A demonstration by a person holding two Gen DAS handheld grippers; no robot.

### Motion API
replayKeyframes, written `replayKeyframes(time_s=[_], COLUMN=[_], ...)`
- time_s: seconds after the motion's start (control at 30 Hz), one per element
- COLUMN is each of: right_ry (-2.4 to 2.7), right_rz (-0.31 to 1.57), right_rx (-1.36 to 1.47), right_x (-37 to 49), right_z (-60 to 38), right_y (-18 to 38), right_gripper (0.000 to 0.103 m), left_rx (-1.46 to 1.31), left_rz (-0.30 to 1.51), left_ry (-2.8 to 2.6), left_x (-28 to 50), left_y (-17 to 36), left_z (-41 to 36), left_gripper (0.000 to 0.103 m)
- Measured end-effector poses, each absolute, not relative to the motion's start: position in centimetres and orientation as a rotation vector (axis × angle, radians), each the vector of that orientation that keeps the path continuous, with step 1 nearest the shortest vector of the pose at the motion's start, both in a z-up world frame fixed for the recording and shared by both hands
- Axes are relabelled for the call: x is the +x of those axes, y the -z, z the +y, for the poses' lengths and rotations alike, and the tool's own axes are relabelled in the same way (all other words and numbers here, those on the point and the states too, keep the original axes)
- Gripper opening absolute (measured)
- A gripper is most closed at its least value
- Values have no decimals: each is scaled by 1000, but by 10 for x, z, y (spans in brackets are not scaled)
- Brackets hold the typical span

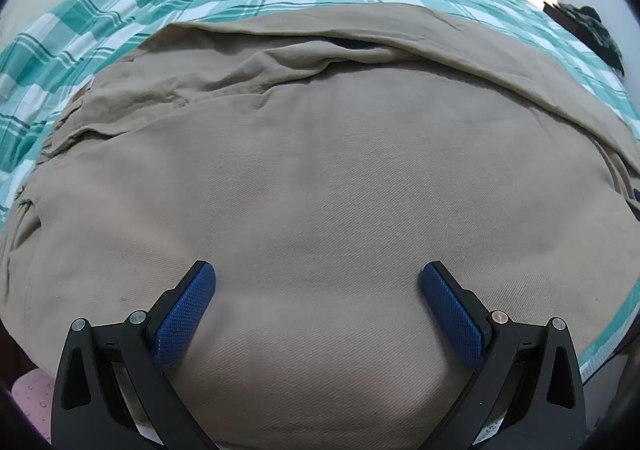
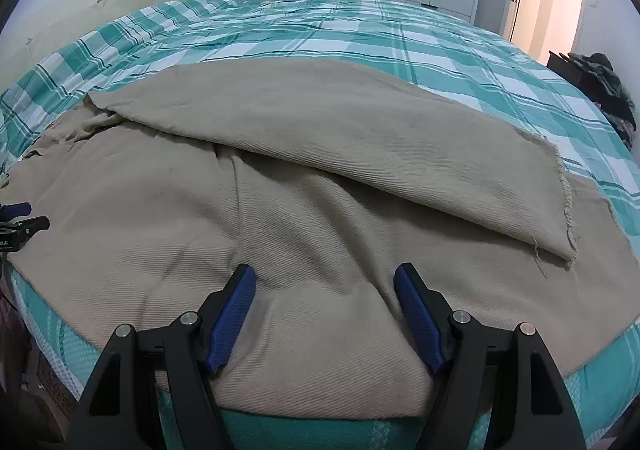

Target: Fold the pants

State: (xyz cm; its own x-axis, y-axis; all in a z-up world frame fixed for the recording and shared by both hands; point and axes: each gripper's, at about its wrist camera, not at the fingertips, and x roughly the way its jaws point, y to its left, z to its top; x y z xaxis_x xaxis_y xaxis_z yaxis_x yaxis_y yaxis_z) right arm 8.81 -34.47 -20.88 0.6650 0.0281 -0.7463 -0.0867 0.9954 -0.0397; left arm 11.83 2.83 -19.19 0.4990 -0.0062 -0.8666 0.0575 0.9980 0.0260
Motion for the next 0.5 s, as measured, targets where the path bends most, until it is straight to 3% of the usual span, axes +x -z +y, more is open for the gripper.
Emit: replayKeyframes(time_s=[0.37, 0.43, 0.5], right_ry=[-51, -82, -145], right_rz=[868, 923, 881], right_rx=[-68, 52, 350], right_x=[88, 88, 78], right_z=[-346, -358, -389], right_y=[205, 186, 168], right_gripper=[72, 72, 71], left_rx=[56, 57, 56], left_rz=[1042, 1040, 1037], left_ry=[39, 41, 42], left_x=[118, 117, 116], left_y=[192, 191, 191], left_z=[30, 30, 30], left_gripper=[102, 102, 102])
